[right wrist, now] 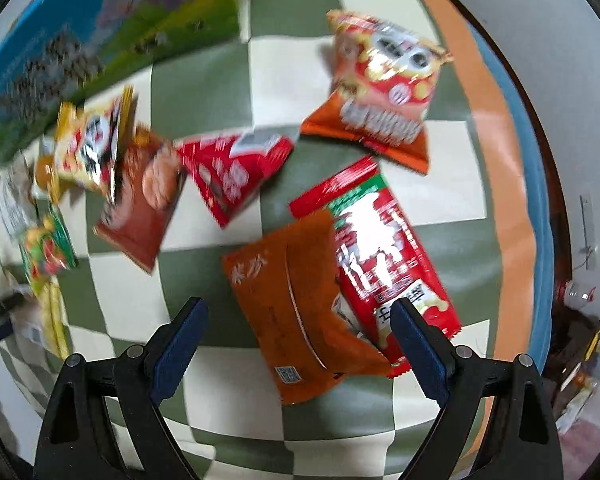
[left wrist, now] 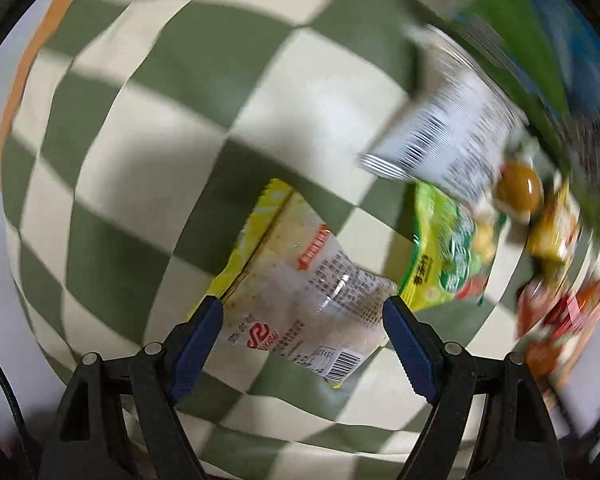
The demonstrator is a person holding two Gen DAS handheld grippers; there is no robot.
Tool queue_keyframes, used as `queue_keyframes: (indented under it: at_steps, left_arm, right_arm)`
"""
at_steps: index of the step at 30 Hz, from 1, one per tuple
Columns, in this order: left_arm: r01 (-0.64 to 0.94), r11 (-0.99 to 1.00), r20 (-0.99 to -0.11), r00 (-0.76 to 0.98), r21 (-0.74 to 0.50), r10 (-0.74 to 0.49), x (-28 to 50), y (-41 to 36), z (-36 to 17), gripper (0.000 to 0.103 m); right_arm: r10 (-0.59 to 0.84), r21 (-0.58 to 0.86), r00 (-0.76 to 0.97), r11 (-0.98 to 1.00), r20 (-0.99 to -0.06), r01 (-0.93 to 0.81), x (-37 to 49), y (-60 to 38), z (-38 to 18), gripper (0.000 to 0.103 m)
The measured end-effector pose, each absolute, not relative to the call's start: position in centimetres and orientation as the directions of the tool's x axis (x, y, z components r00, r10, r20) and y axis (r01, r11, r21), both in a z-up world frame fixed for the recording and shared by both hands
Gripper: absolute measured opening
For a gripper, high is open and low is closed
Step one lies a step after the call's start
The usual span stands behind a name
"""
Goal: Organize snacks
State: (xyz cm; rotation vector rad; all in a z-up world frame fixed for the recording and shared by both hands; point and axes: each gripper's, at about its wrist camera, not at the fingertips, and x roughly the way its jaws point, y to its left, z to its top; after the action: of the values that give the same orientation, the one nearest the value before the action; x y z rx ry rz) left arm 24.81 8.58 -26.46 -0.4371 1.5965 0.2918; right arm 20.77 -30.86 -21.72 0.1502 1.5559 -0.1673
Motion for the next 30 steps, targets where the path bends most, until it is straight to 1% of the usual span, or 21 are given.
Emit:
queue_keyframes:
  at_steps: [1, 2, 3, 4, 5, 6, 7, 9, 11, 16, 17, 19, 23, 26, 28, 30]
  left_arm:
    - [-0.493, 0.865, -0.991, -0.038, -0.093, -0.128, 24.4, 9.2, -26.5, 0.081]
    - [-0.517, 0.850, -0.989, -0.039, -0.103, -0.143, 24.1, 9.6, -26.6, 0.081]
    - [-0.535, 0.837, -0.987, -0.041, -0.112, -0.158, 24.0, 9.8, -26.7, 0.081]
    - [-0.545, 0.830, -0.985, -0.047, -0.115, -0.167, 23.8, 10.0, -26.8, 0.081]
    - [-0.557, 0.822, -0.982, -0.057, -0.118, -0.180, 23.6, 10.2, -27.1, 0.081]
    - [-0.573, 0.810, -0.978, -0.067, -0.125, -0.198, 23.5, 10.4, -27.5, 0.081]
    - [-0.592, 0.795, -0.972, -0.079, -0.133, -0.221, 23.3, 10.6, -27.9, 0.081]
    - [-0.624, 0.768, -0.962, -0.090, -0.147, -0.257, 23.1, 10.9, -28.7, 0.081]
    - [-0.630, 0.761, -0.964, -0.070, -0.156, -0.255, 23.0, 10.8, -29.0, 0.081]
    - [-0.483, 0.864, -0.984, -0.022, -0.146, -0.178, 25.7, 8.2, -28.7, 0.081]
    - [-0.473, 0.870, -0.985, -0.015, -0.142, -0.169, 26.1, 8.1, -28.6, 0.081]
    - [-0.477, 0.870, -0.990, 0.008, -0.126, -0.139, 26.0, 8.3, -27.5, 0.081]
    - [-0.574, 0.809, -0.992, 0.044, -0.124, -0.121, 23.3, 10.0, -25.2, 0.081]
    - [-0.678, 0.719, -0.981, 0.014, -0.151, -0.193, 20.5, 10.9, -25.4, 0.081]
    - [-0.747, 0.631, -0.947, -0.003, -0.211, -0.321, 19.2, 10.9, -27.3, 0.081]
    - [-0.774, 0.591, -0.924, -0.018, -0.230, -0.383, 18.6, 11.0, -29.1, 0.081]
  right_arm:
    - [-0.017, -0.017, -0.002, 0.984, -1.000, 0.180, 20.5, -30.5, -22.4, 0.094]
    - [-0.019, -0.020, -0.007, 0.985, -1.000, 0.170, 20.3, -30.2, -22.8, 0.090]
    - [-0.014, -0.016, -0.012, 0.988, -1.000, 0.155, 20.1, -29.8, -23.4, 0.081]
    - [-0.011, -0.014, -0.024, 0.989, -1.000, 0.144, 19.9, -29.4, -24.0, 0.076]
    - [-0.013, -0.017, -0.031, 0.990, -0.999, 0.141, 19.7, -29.2, -24.4, 0.065]
    - [0.003, -0.002, -0.038, 0.990, -0.999, 0.143, 19.5, -29.0, -25.1, 0.062]
    - [0.031, 0.024, -0.045, 0.988, -0.999, 0.155, 19.2, -28.9, -25.6, 0.062]
    - [0.041, 0.033, -0.046, 0.986, -0.998, 0.166, 18.9, -28.7, -26.1, 0.062]
    - [0.056, 0.049, -0.045, 0.987, -0.997, 0.156, 18.6, -28.2, -26.4, 0.062]
    - [0.120, 0.112, -0.072, 0.988, -0.990, 0.110, 18.4, -26.2, -26.8, 0.062]
    - [0.129, 0.120, -0.079, 0.987, -0.988, 0.110, 18.6, -25.9, -26.9, 0.062]
    - [0.163, 0.150, -0.093, 0.980, -0.982, 0.134, 18.6, -25.9, -27.0, 0.064]
    - [0.186, 0.169, -0.092, 0.971, -0.978, 0.167, 19.3, -26.6, -26.7, 0.074]
    - [0.186, 0.167, -0.097, 0.971, -0.978, 0.173, 19.0, -27.5, -26.6, 0.078]
    - [0.178, 0.160, -0.097, 0.972, -0.979, 0.173, 18.5, -26.7, -26.5, 0.080]
    - [0.169, 0.151, -0.095, 0.973, -0.981, 0.176, 18.7, -25.5, -27.3, 0.081]
